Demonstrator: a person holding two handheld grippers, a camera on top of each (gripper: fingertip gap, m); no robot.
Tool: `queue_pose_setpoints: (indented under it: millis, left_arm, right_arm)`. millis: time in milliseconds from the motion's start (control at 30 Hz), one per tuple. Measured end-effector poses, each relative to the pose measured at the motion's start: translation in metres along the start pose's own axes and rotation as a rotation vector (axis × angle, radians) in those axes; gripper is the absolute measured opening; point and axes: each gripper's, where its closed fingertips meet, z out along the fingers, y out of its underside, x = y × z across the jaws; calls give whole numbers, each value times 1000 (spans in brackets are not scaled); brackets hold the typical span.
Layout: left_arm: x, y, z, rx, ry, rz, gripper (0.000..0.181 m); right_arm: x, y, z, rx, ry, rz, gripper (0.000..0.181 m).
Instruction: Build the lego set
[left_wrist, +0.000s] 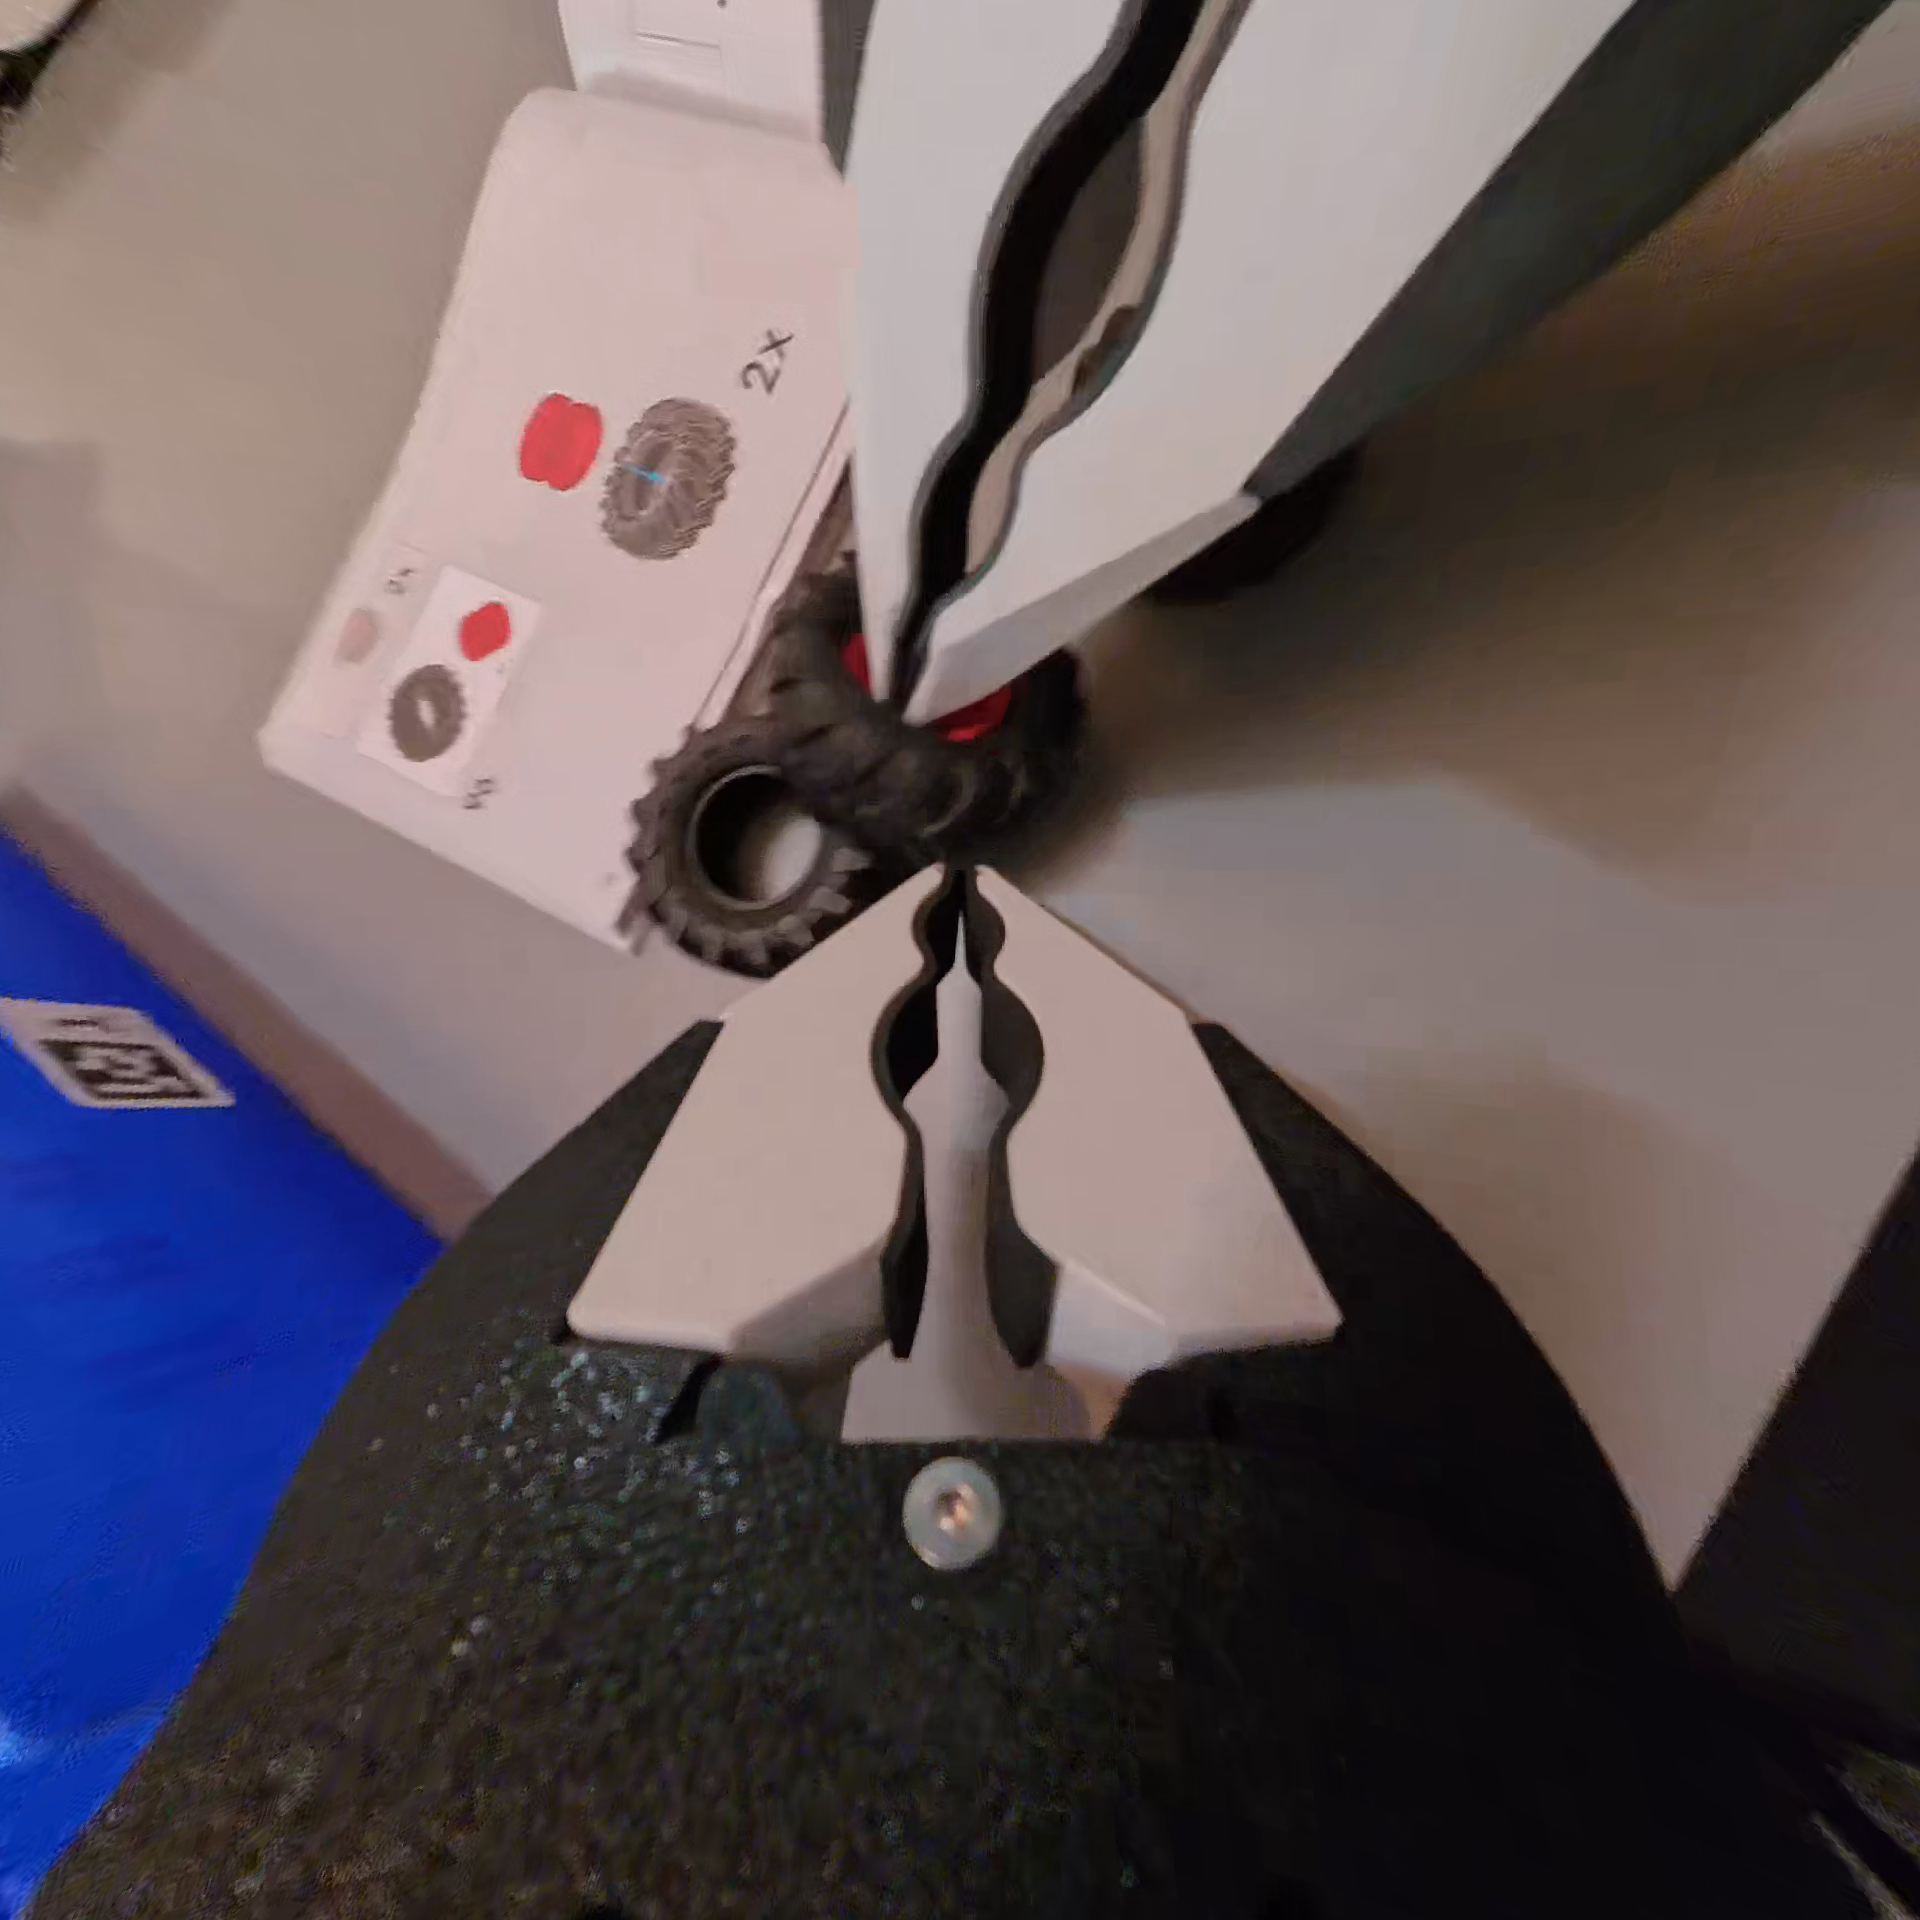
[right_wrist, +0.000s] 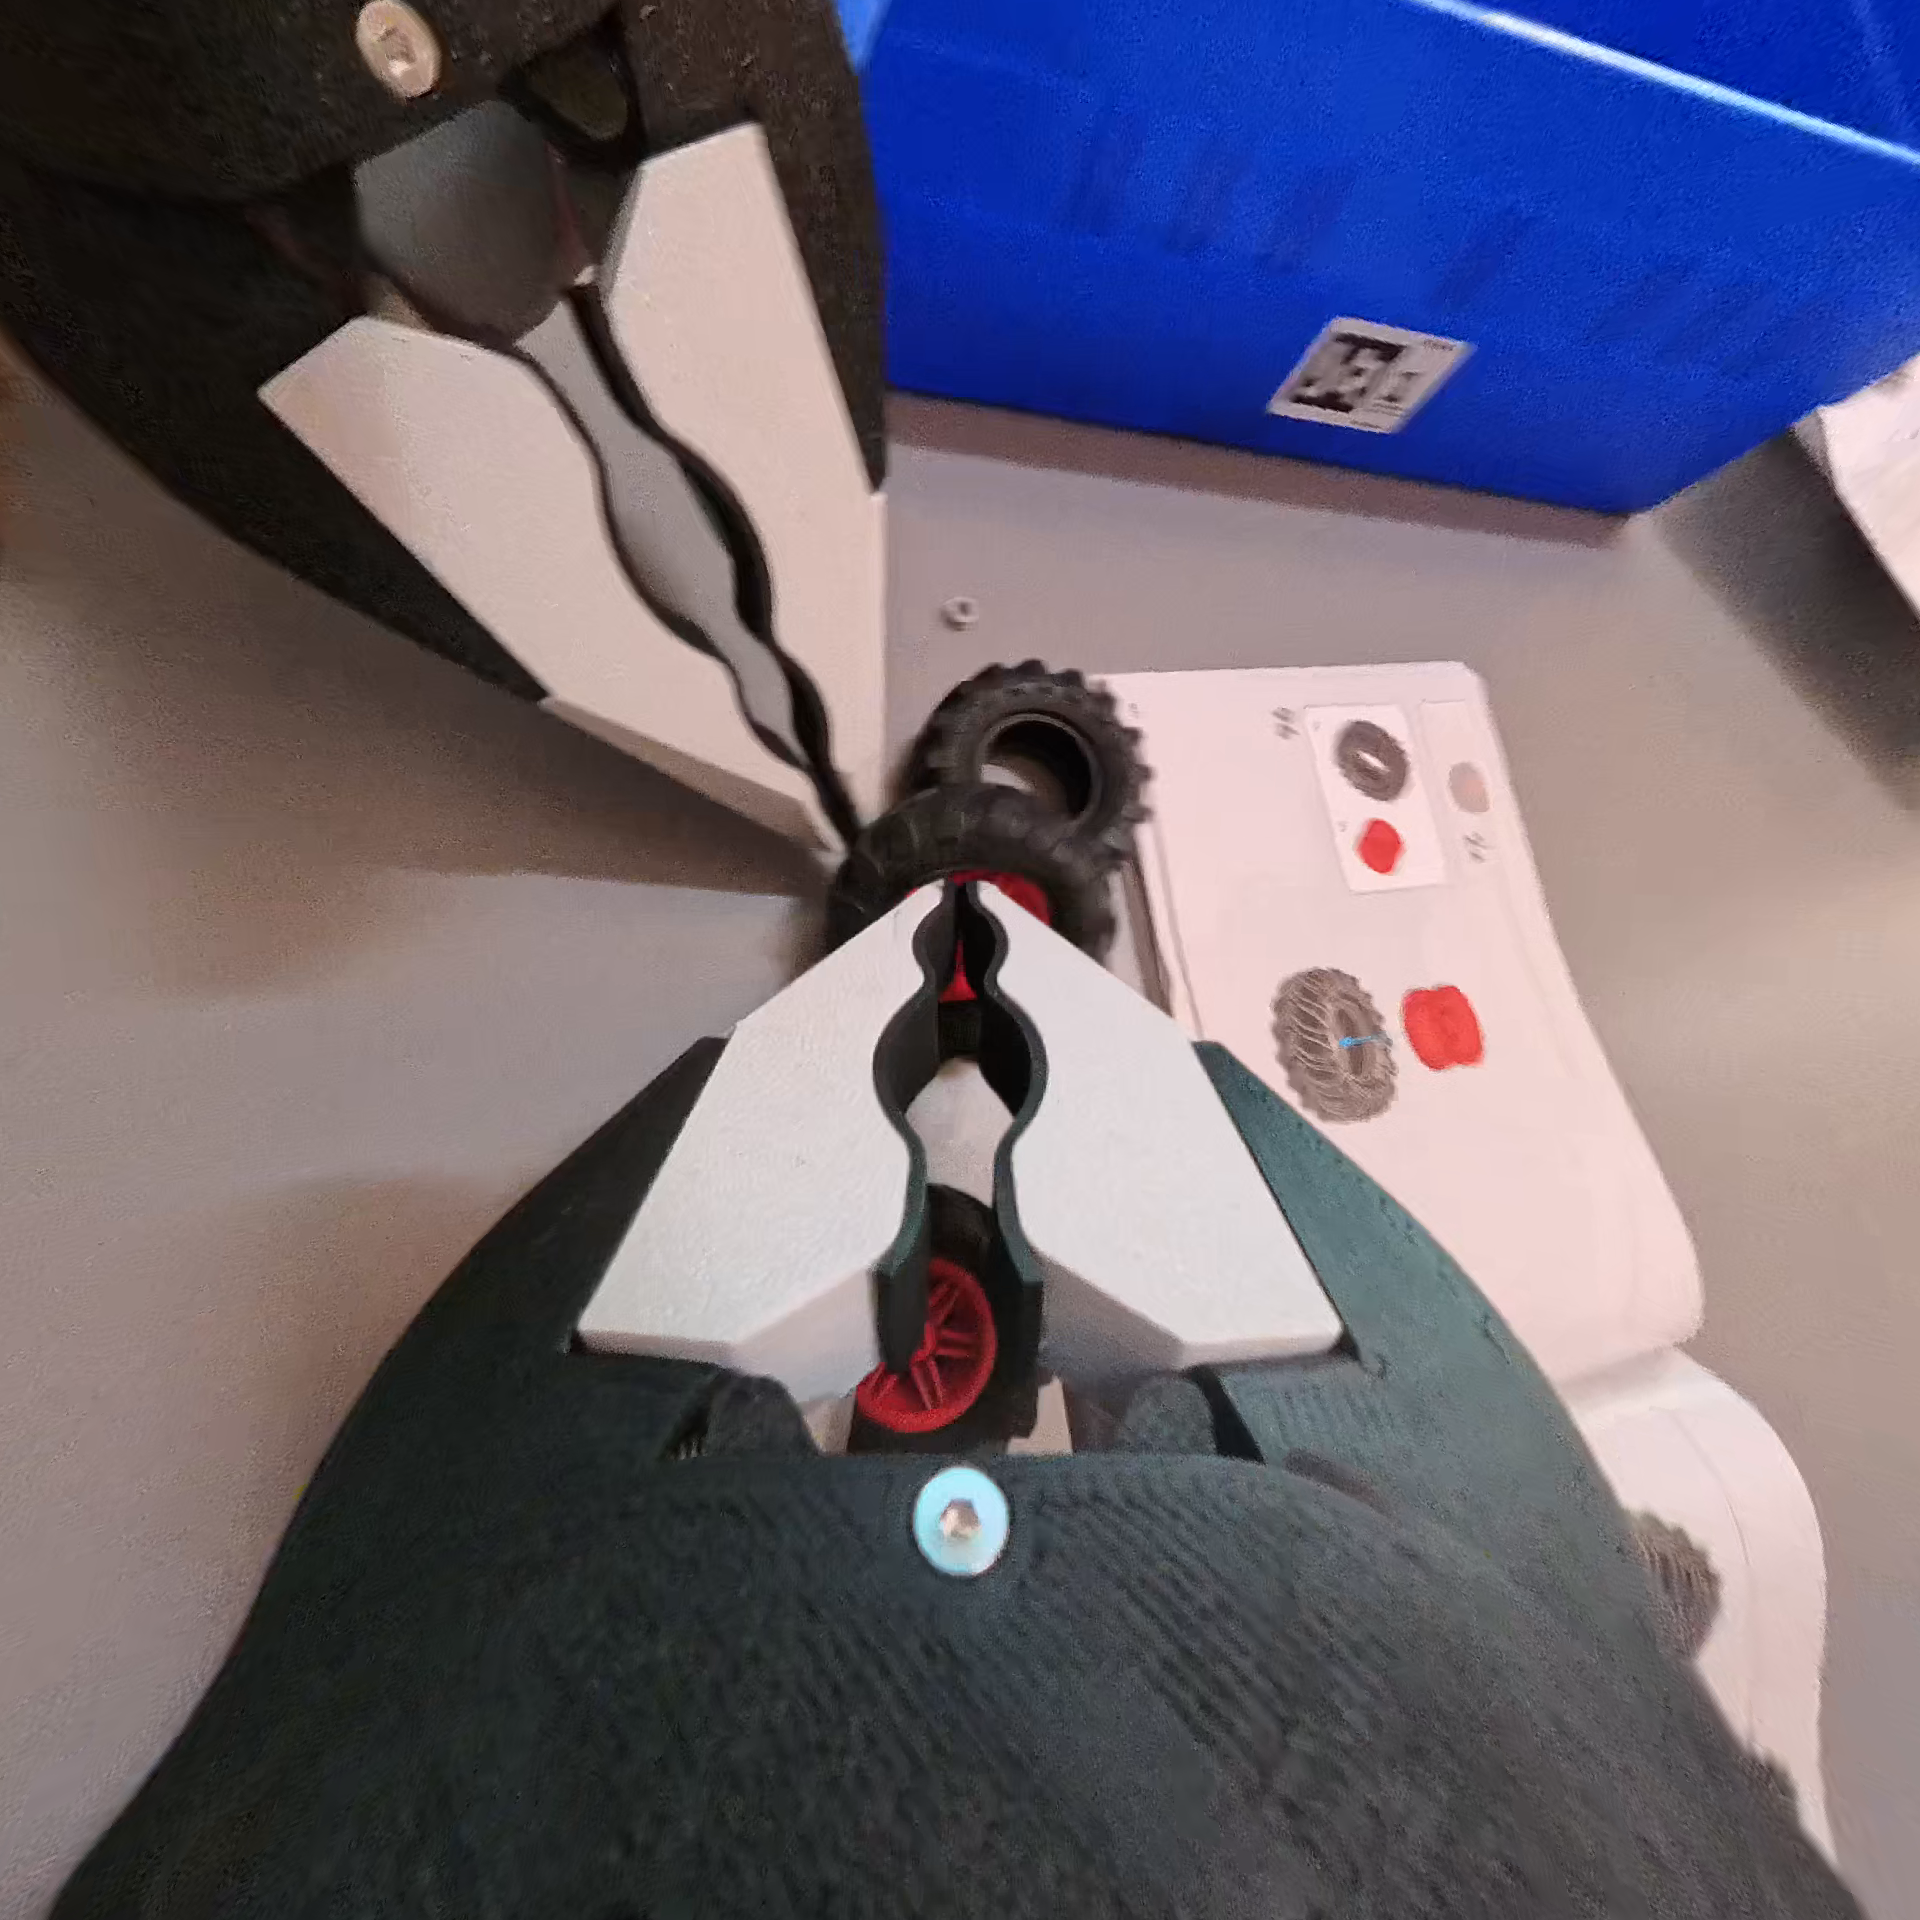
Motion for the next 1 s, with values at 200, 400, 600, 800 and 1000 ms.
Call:
queue_pose_setpoints:
  millis: [200, 400, 600, 800, 1000]
  left_arm:
    - [37, 2, -10, 46, 44, -47, 0]
    - [73, -5, -30, 110, 146, -133, 0]
    - [25, -3, -60, 123, -128, -50, 0]
    - [7, -8, -42, 78, -177, 2, 0]
    - [10, 4, -25, 29, -134, -13, 0]
  right_arm:
    - [-38, 9, -10, -76, -196, -110, 0]
    - [-64, 25, -4, -192, -273, -231, 0]
    - [-49, 2, -10, -87, -210, -141, 0]
    - [-9, -19, -5, -23, -96, -91, 0]
    - [-20, -20, 15, -69, -192, -247, 6]
